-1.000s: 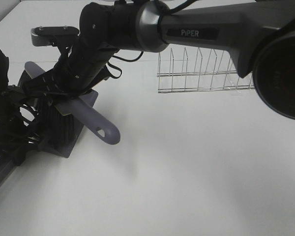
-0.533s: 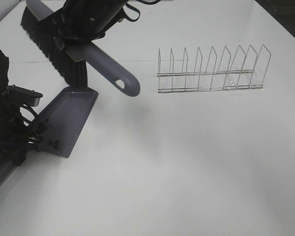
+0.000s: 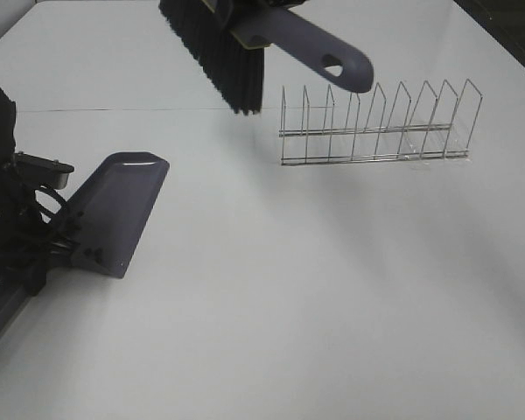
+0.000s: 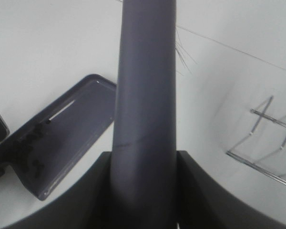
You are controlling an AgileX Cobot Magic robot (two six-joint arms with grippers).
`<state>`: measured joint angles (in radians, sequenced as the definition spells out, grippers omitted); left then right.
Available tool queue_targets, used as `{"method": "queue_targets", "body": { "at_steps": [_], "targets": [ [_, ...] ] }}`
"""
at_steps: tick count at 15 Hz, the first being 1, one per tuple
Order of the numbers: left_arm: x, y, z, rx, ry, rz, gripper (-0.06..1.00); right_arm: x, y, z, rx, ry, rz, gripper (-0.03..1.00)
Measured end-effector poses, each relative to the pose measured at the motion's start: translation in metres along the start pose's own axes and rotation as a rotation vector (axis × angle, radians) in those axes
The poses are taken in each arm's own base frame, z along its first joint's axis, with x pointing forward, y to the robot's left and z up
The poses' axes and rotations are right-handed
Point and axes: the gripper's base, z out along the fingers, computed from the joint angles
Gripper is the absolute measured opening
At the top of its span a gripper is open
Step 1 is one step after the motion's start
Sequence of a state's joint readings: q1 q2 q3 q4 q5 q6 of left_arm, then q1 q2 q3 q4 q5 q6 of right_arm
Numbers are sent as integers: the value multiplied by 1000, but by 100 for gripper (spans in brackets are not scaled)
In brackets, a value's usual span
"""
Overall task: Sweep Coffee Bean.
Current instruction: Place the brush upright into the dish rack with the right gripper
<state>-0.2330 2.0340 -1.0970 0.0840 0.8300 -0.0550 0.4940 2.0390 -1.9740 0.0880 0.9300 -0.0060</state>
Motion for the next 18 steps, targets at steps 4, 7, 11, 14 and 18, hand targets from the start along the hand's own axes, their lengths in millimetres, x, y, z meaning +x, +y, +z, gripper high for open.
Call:
{"method": "queue_targets", "body": {
  "at_steps": [4,7,11,14,18],
  "targets": [
    [1,0,-2,1,-2,-114,33,16,-28,-21,68,193,30,36],
    [1,1,-10,2,-27,-123,33,21,-44,-27,163,255,26,36],
    [5,1,-24,11,-47,-172,33,24,-72,-48,232,230,122,36],
    [6,1,-29,17,-58,-213,33,47,-77,-50,271,302,146,36],
    [6,1,-29,20,-56,-262,33,110,-82,-28,356,513,245,36]
  ]
}}
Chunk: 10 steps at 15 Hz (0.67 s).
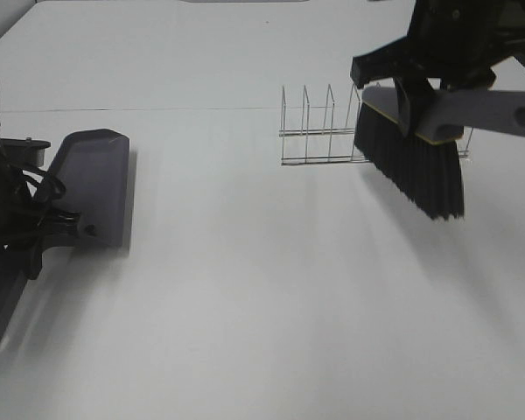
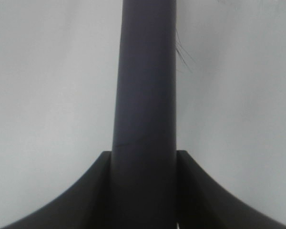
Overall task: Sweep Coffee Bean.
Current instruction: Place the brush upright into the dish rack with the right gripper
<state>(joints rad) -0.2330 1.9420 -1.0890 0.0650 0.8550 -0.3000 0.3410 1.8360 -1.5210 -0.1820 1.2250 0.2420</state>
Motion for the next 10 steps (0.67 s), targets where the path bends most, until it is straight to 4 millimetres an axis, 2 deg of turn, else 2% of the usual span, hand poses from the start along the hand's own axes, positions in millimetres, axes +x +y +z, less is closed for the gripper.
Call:
{"method": "queue_targets", "body": {
  "at_steps": [3,5,8,10],
  "targets": [
    [1,-3,0,36,11,-38,33,12,3,28,1,24,92,36],
    [1,-5,0,50,16,-51,33,13,4,33,-7,3,118,36],
    [1,-5,0,55,13,-54,33,8,5,40,-2,-27,135,36],
    [0,-5,0,59,1,-55,33,-1,6,58,29,-63,148,36]
  ]
}}
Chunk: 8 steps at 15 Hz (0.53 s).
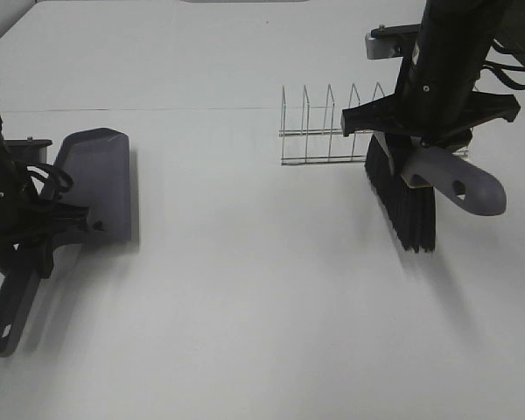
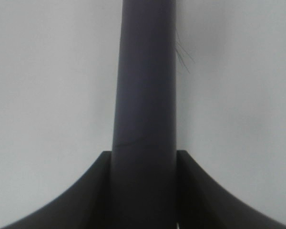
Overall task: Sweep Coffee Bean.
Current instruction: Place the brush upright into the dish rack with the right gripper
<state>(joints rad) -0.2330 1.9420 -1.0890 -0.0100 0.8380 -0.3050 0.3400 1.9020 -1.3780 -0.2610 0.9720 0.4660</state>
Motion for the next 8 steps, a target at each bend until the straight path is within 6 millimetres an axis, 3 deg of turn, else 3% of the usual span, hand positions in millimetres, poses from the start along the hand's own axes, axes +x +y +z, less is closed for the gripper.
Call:
{"method": "queue_targets", "body": {
  "at_steps": [2,8],
  "targets": [
    [0,0,0,1,-2,0,33,-5,2,13,24,-21,13,36],
    [0,0,0,1,-3,0,33,-22,5,14,16,-129,10,36]
  ]
}}
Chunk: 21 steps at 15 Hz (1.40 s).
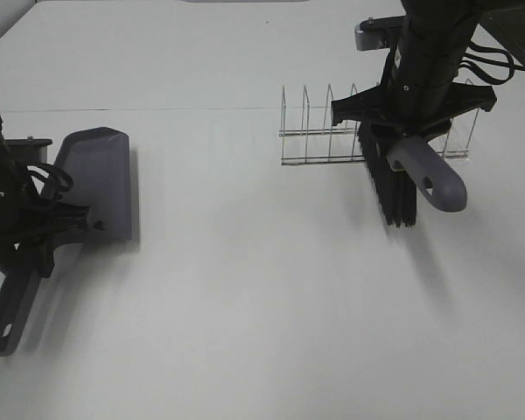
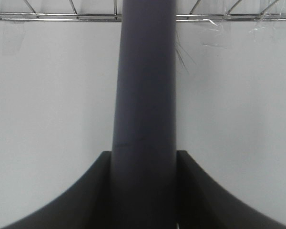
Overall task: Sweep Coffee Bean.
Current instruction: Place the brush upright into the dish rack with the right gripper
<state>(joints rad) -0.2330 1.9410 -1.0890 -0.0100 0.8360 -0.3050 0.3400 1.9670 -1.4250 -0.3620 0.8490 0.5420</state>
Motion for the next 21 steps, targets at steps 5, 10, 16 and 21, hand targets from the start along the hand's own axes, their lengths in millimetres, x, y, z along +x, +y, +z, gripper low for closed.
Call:
{"method": "queue_targets", "body": {
  "at_steps": [5,10,16,21],
  "targets": [
    [1,0,0,-5,15,0,33,-5,7,21,6,4,-19,36],
    [2,0,0,-5,16,0,33,-35,13,33,22,-55,-2,36],
    [2,1,0,-8,17,2,33,-58,0,54,7,-76,24,36],
    [2,1,0,-13,16,7,33,-58,1,55,-23,-73,5,36]
  ]
}}
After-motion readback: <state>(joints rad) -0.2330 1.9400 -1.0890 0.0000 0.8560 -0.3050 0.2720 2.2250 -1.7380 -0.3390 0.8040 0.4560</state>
